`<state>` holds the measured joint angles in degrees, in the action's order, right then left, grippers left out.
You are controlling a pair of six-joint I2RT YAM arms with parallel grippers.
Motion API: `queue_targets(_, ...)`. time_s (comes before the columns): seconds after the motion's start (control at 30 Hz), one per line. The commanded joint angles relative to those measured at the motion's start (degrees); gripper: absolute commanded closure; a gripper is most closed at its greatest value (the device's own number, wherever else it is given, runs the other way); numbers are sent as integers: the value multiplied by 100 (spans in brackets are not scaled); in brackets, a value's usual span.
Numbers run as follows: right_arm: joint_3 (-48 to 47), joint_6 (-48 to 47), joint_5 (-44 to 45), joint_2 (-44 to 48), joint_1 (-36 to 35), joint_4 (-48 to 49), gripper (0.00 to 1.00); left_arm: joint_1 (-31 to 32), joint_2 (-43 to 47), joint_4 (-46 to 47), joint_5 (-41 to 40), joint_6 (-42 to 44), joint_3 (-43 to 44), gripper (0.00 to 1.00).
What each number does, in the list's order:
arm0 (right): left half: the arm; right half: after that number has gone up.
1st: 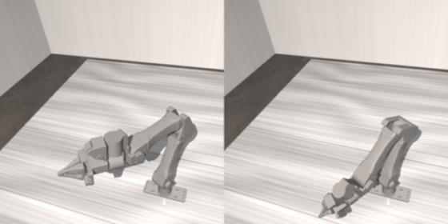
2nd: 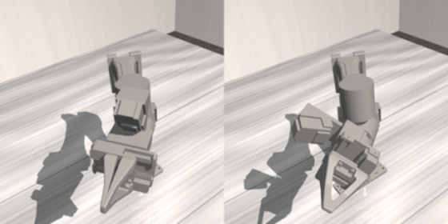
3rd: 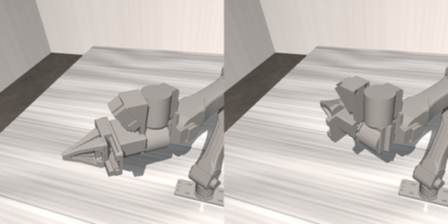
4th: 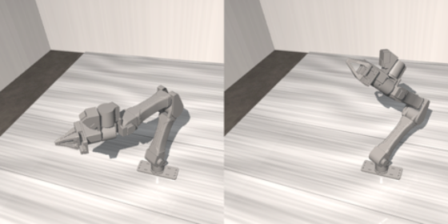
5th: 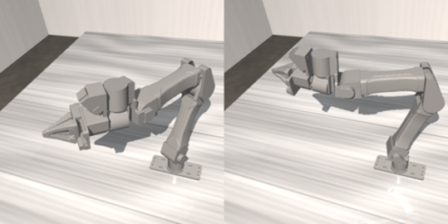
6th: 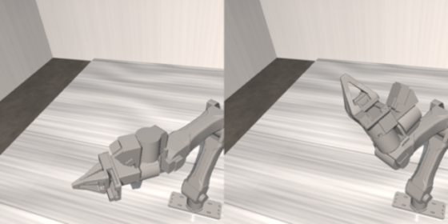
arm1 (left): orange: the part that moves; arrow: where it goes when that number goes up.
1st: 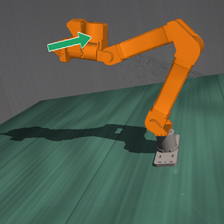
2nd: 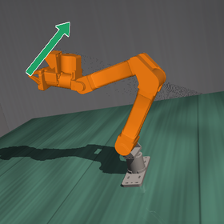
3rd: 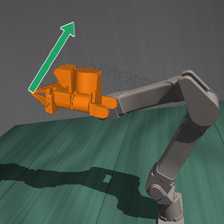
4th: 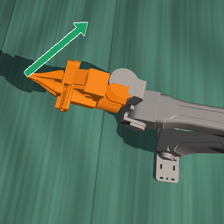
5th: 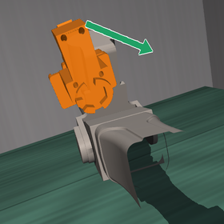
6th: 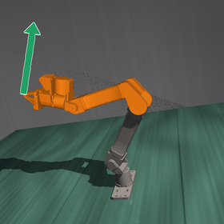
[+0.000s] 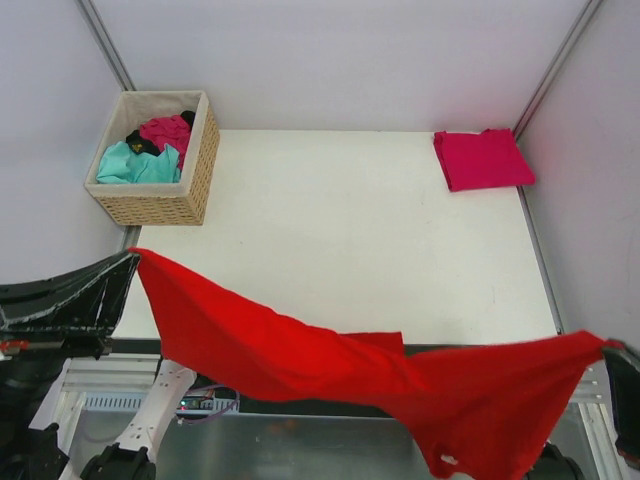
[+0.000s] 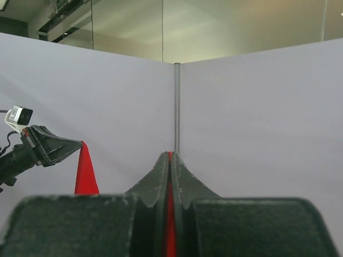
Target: Fold and stack the t-shirts
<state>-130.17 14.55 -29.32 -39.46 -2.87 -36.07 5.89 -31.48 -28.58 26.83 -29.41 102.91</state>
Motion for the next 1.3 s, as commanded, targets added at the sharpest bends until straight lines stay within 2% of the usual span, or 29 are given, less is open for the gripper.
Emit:
queue_targets(0.0, 159, -4, -31, 439, 15, 944, 100, -44, 493, 976, 262, -118, 105, 100)
queue_targets(0.17, -202, -180, 357, 598, -20, 1015, 100, -44, 213, 986, 384, -92, 1263, 100)
queue_targets(0.23, -1, -136, 471, 694, -29, 1215, 100, -44, 160, 1003, 376, -109, 1459, 100)
queue_targets(0.33, 439, -180, 822, 905, -29, 1462, 100, -53, 265, 1179, 209, -65, 1442, 100)
queue_targets(0.43, 510, -215, 1016, 695, -29, 1340, 99, -53, 327, 1267, 68, -21, 1065, 100)
queue_targets(0.53, 877, -172, 955, 387, -29, 1305, 100, -53, 318, 1424, -46, 5, 389, 100)
queue_targets(0.77, 2476, -373, 1165, -17, -29, 1674, 100, -53, 20, 2205, -345, -12, -2087, 100)
queue_targets(0.93, 3190, -637, 1447, -667, -38, 1849, 100, -53, -498, 2795, -678, 14, -3118, 100)
queue_targets(1.13, 3963, -742, 1508, -2002, -29, 2359, 99, -53, -1350, 3858, -1091, 76, -4330, 100)
queue_targets(1.27, 4087, -760, 1438, -3431, -29, 2631, 99, -53, -2280, 4561, -1355, 76, -4780, 100)
